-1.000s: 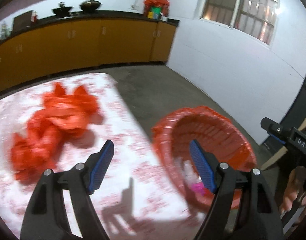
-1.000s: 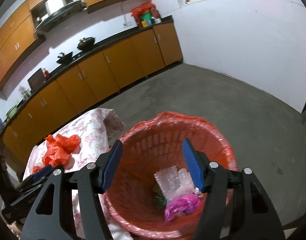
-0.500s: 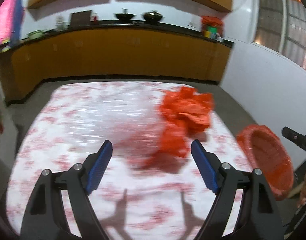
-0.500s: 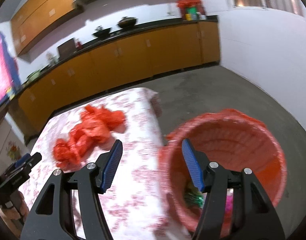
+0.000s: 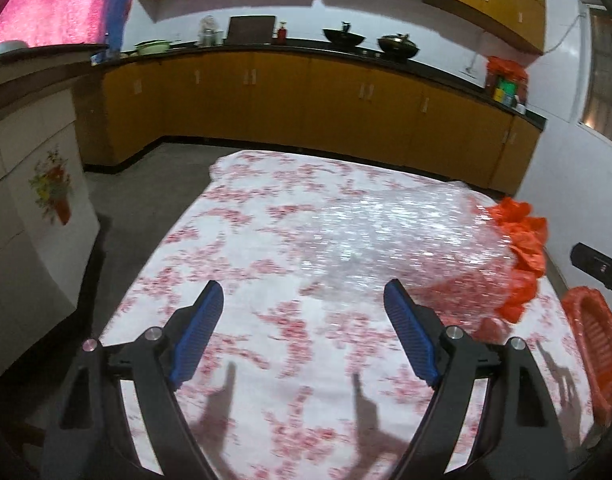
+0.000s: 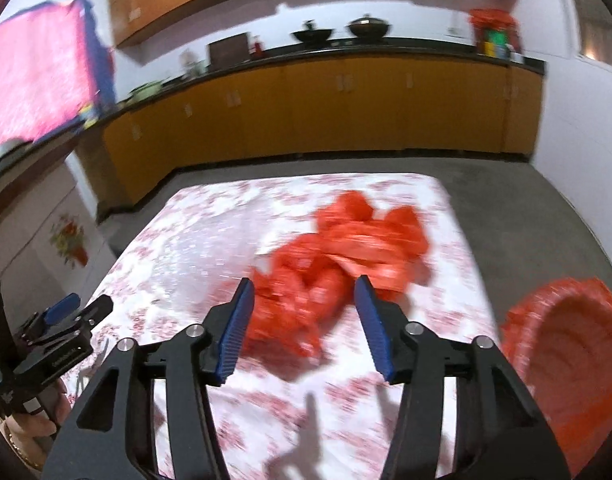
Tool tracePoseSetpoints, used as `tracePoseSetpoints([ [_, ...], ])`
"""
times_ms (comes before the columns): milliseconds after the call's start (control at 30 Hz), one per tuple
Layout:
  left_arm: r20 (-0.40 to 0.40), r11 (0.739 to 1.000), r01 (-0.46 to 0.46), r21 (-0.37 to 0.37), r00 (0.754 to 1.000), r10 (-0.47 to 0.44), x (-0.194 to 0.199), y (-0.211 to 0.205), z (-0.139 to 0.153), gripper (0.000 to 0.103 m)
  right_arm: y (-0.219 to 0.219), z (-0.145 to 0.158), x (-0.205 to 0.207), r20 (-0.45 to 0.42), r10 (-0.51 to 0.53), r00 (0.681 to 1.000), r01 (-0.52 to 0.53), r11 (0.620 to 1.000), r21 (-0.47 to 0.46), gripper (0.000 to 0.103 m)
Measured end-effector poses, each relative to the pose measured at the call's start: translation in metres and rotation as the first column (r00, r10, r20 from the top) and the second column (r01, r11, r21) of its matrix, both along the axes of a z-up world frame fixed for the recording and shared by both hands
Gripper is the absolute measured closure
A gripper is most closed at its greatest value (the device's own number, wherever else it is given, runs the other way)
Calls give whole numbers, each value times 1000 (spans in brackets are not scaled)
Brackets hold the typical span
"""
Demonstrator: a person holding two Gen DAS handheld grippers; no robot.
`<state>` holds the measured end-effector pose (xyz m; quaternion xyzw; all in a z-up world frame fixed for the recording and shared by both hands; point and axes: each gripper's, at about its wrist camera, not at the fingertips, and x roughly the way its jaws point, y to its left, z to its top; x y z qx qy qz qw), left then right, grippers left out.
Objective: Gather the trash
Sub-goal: 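Move both tools back over the table toward the orange bags and bubble wrap, then grasp the rolled clear plastic with the right gripper and lift it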
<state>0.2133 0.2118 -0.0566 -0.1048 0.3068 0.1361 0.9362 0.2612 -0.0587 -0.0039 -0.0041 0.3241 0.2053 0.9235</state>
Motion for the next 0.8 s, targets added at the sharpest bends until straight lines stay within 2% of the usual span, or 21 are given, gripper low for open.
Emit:
tracePoseSetpoints([
  [200, -7, 999, -28, -22, 1000, 28, -1, 13, -8, 22, 39, -14, 25, -51, 57, 997, -56, 998, 11, 53],
  [500, -25, 999, -34, -42, 999, 33, 5, 19, -19, 22, 57, -34, 48, -121, 66, 990, -64, 998, 24, 53],
  [600, -33, 999, -29, -45, 999, 28, 6, 19, -23, 22, 58, -38, 50, -140, 79, 987, -74, 997, 37, 64],
  [667, -36, 999, -27, -47, 999, 25, 7, 18, -24, 22, 60, -38, 51, -145, 86, 986, -81, 996, 40, 77],
  [800, -41, 998, -26, -59, 999, 24, 9, 18, -24, 22, 57, -37, 50, -145, 97, 985, -89, 994, 58, 93],
])
